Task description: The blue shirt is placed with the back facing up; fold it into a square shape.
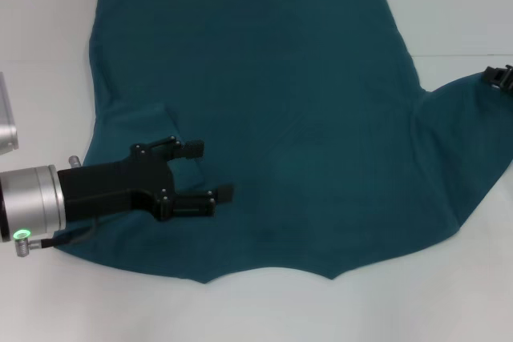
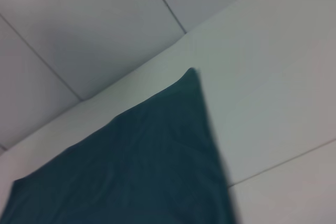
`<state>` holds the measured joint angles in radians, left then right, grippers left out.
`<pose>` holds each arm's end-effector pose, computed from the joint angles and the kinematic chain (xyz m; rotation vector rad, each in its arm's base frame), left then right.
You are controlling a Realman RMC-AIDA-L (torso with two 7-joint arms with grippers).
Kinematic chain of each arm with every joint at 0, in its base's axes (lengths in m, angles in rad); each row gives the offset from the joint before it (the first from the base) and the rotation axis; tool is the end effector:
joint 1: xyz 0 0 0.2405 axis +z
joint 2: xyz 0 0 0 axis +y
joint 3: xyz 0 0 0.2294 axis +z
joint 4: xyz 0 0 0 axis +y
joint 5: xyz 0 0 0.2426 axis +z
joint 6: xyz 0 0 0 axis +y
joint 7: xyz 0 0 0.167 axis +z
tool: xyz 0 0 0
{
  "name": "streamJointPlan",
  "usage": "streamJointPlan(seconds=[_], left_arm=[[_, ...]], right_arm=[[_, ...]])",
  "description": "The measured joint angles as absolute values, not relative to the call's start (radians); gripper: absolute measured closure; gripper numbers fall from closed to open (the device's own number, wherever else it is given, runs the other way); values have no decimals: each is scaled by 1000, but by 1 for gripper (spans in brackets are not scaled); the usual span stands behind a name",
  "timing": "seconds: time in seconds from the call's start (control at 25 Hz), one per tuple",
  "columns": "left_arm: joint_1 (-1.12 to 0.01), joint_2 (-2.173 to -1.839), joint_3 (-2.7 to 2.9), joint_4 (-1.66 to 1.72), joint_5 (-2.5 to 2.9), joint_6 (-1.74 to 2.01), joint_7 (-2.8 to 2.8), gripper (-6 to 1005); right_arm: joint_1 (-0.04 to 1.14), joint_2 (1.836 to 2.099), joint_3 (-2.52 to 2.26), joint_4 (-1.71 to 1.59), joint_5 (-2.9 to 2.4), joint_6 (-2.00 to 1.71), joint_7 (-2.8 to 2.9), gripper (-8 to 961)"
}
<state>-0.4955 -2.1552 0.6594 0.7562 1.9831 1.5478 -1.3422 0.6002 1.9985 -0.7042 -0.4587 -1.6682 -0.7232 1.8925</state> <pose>-0.2417 0.3519 -0.0091 -2.6623 -0.5442 -0.7495 0.3357 0.4515 0.0480 -1.6481 1.4186 0.7539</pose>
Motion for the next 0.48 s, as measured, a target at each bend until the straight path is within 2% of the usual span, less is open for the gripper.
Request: streamJointPlan(seconds=[0.48], left_arm=[[-492, -2155, 644, 754, 1976, 1548, -1342, 50]], right_arm=[[595, 2025, -696, -460, -1612, -897, 1963, 951]])
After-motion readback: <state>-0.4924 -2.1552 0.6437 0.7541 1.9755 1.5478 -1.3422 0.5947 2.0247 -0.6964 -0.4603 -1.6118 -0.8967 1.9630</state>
